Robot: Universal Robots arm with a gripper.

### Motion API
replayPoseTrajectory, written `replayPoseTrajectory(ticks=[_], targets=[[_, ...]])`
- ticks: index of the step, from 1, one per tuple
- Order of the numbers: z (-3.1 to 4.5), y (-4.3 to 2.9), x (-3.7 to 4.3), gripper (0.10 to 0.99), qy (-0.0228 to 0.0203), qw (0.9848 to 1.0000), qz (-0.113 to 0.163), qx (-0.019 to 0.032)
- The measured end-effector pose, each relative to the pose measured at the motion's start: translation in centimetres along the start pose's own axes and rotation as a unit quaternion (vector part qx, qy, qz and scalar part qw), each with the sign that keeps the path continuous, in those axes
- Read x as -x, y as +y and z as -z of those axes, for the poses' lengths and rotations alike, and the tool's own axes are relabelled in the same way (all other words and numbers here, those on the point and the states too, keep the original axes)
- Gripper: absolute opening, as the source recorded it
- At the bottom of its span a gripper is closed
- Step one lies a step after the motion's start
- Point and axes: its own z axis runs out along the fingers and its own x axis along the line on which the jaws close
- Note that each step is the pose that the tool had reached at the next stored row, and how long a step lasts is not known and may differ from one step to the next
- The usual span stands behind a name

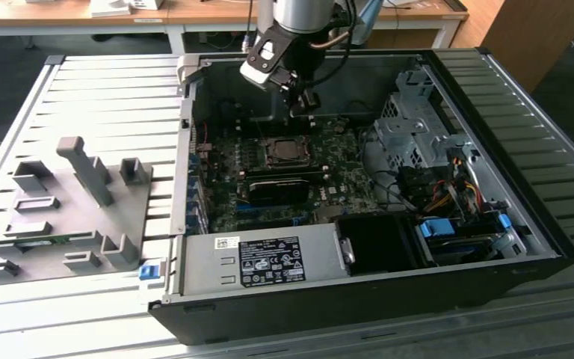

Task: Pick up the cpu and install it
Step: 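Install the first cpu locking lever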

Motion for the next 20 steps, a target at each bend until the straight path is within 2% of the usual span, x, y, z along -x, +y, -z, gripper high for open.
replayPoseTrajectory(ticks=[5,10,15,18,20], targets=[[-0.01,0.00,0.00,0.106,0.0001,0.9991,0.042,-0.0007],[-0.02,0.00,0.00,0.106,0.0002,0.9967,0.081,-0.0013],[-0.04,0.00,0.00,0.106,0.0003,0.9927,0.121,-0.0020],[-0.04,0.00,0.00,0.106,0.0003,0.9896,0.144,-0.0023],[-0.05,0.00,0.00,0.106,0.0004,0.9869,0.161,-0.0026]])
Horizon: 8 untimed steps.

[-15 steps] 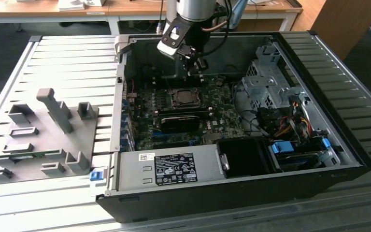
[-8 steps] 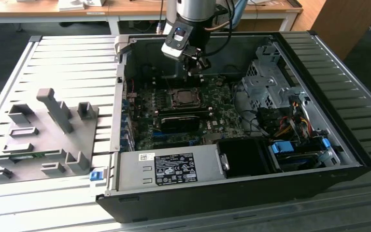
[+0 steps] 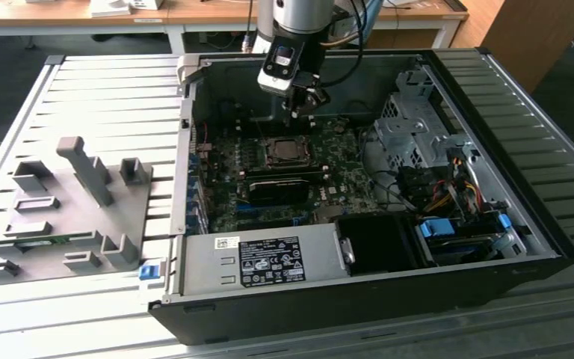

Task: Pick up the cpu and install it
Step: 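Install the first cpu locking lever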

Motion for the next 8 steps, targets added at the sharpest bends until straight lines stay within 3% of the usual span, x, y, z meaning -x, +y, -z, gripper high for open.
replayPoseTrajectory(ticks=[8], targets=[[-0.01,-0.01,0.00,0.106,0.0001,0.9982,0.060,-0.0010]])
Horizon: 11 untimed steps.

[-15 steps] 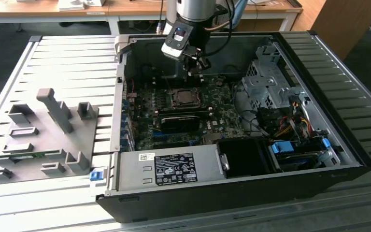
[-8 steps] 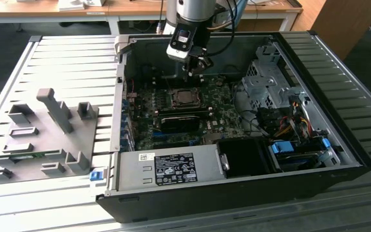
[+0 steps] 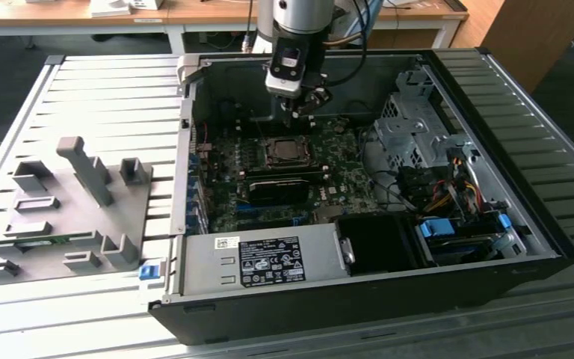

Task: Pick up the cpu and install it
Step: 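Install the first cpu locking lever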

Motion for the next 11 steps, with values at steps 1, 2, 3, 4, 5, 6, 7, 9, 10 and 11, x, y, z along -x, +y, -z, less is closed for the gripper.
replayPoseTrajectory(ticks=[1,2,3,4,5,6,7,9,10,11], targets=[[-0.01,0.00,0.00,0.106,0.0000,1.0000,0.003,0.0000],[-0.01,-0.01,0.00,0.106,0.0000,1.0000,0.005,-0.0001],[-0.02,-0.01,0.00,0.106,0.0000,1.0000,0.007,-0.0001],[-0.04,-0.02,-0.01,0.106,0.0000,1.0000,0.009,-0.0001],[-0.05,-0.03,-0.02,0.106,0.0000,0.9999,0.011,-0.0002],[-0.06,-0.04,-0.03,0.106,0.0000,0.9999,0.014,-0.0002],[-0.07,-0.05,-0.04,0.106,0.0000,0.9998,0.020,-0.0003],[-0.09,-0.06,-0.05,0.106,0.0001,0.9994,0.035,-0.0006],[-0.10,-0.06,-0.05,0.106,0.0001,0.9990,0.045,-0.0007],[-0.12,-0.06,-0.05,0.106,0.0001,0.9985,0.054,-0.0008]])
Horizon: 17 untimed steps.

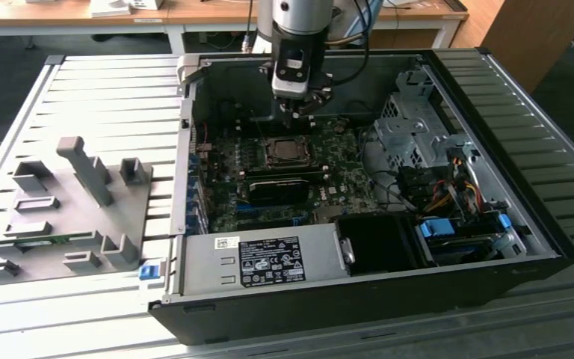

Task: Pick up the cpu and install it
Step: 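Install the first cpu locking lever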

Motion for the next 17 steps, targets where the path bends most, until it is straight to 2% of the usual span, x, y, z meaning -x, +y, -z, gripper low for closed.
replayPoseTrajectory(ticks=[3,6,10,17], targets=[[-0.04,0.00,0.00,0.106,0.0001,0.9996,0.027,-0.0005],[-0.07,0.00,0.00,0.106,0.0001,0.9985,0.055,-0.0010],[-0.10,0.00,0.00,0.106,0.0002,0.9959,0.090,-0.0016],[-0.10,-0.01,0.01,0.106,0.0003,0.9913,0.132,-0.0022]])
